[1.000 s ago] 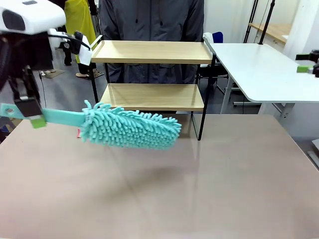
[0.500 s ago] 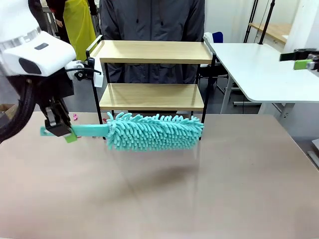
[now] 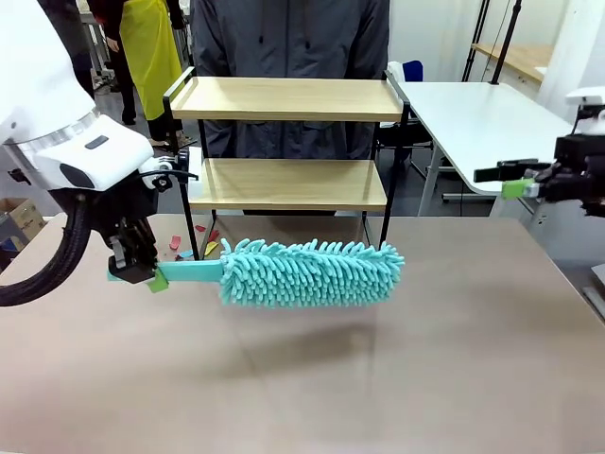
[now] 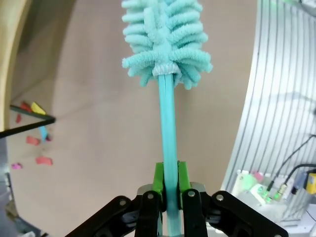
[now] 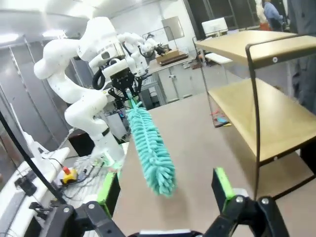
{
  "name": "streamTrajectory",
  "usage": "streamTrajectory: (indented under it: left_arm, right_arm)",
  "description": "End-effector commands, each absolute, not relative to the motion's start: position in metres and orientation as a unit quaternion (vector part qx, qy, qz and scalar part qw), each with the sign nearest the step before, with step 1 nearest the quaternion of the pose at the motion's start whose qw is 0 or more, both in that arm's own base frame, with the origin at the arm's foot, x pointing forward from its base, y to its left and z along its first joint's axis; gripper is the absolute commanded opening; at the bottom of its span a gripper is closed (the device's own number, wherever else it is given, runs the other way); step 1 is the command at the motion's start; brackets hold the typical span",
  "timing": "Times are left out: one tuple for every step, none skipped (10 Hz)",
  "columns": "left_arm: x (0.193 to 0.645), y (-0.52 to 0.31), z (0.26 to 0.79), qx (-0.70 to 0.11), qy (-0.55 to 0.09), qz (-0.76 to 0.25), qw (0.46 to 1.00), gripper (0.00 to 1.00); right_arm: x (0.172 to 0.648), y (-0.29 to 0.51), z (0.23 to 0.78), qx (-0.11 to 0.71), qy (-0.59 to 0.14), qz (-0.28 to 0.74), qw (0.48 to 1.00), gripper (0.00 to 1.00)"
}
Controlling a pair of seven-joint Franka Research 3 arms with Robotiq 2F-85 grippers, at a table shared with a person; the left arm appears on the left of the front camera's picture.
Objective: Clean the shelf.
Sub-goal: Hand the Duster back to the human.
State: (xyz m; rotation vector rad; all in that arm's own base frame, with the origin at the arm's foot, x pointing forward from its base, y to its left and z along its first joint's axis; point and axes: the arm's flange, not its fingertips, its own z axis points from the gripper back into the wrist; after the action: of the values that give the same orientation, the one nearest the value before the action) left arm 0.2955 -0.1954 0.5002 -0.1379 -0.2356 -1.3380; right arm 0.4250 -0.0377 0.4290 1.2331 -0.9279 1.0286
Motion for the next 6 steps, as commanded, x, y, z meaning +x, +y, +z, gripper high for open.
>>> streamTrajectory:
  left_arm:
    - [0.302, -0.192, 0.496, -0.099, -0.135, -0.625, 0.762, 0.13]
    - [0.303, -0.193, 0.491, -0.113, -0.142, -0.624, 0.76, 0.13]
    - [0.304, -0.195, 0.487, -0.126, -0.149, -0.623, 0.758, 0.13]
    - [0.306, -0.196, 0.486, -0.134, -0.152, -0.621, 0.757, 0.13]
    - [0.306, -0.198, 0.485, -0.139, -0.152, -0.621, 0.756, 0.13]
    - [0.307, -0.198, 0.485, -0.139, -0.151, -0.622, 0.756, 0.13]
  right_arm:
    - [0.415, -0.03, 0.399, 0.486, -0.46, 0.463, 0.581, 1.0]
    - [0.411, -0.024, 0.375, 0.473, -0.472, 0.467, 0.578, 1.0]
    - [0.405, -0.015, 0.349, 0.453, -0.489, 0.483, 0.567, 1.0]
    - [0.403, -0.006, 0.335, 0.45, -0.499, 0.48, 0.564, 1.0]
    - [0.403, -0.001, 0.326, 0.442, -0.521, 0.474, 0.556, 1.0]
    - [0.408, 0.0, 0.322, 0.44, -0.528, 0.461, 0.562, 1.0]
